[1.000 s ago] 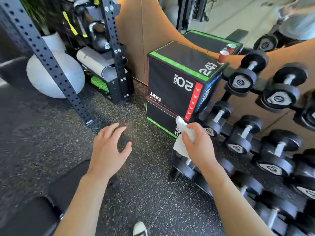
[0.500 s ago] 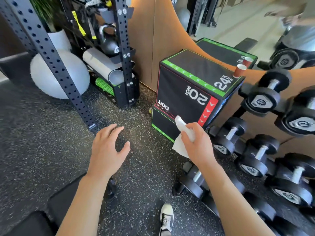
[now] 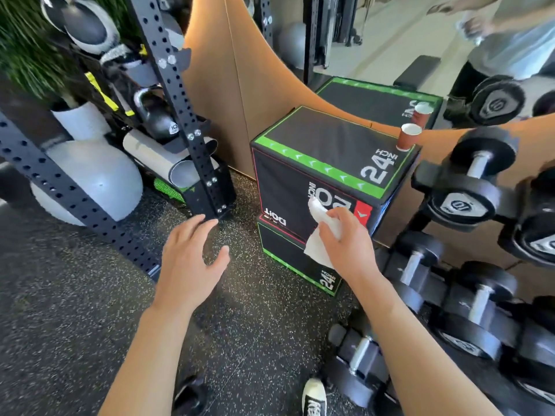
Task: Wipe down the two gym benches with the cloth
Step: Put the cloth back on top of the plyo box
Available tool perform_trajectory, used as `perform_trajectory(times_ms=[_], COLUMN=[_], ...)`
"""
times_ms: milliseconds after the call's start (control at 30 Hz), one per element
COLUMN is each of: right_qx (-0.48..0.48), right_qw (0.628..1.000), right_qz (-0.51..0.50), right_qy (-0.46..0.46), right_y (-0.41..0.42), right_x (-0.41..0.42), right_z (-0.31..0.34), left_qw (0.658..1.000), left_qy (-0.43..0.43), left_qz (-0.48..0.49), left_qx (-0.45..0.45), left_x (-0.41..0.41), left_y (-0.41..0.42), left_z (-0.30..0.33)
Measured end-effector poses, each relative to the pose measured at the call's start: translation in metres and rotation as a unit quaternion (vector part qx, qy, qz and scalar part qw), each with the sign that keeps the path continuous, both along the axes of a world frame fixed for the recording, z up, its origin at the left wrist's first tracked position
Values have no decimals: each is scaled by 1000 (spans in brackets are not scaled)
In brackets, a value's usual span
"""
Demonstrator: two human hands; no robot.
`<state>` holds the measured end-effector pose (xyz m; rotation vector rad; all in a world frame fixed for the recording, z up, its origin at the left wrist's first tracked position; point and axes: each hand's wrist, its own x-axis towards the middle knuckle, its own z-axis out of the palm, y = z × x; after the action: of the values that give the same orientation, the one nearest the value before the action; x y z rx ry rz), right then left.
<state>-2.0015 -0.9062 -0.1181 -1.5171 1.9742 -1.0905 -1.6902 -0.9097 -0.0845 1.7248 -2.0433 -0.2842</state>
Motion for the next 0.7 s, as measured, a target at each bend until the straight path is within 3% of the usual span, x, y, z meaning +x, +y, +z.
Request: perform_trajectory(times_ms=[300, 700], right_qx=[-5, 4], right_qw=[999, 995], right_qz=[-28, -96], right_qy=[-45, -4], right_y=[-79, -176], right_x=[-51, -59], right_z=[4, -1], left_qw=[1000, 996], left_qy=[-9, -5], left_qz=[-26, -87], left_qx=[3, 0], left_x=[-52, -65], left_y=[-87, -228], left_z=[16, -2])
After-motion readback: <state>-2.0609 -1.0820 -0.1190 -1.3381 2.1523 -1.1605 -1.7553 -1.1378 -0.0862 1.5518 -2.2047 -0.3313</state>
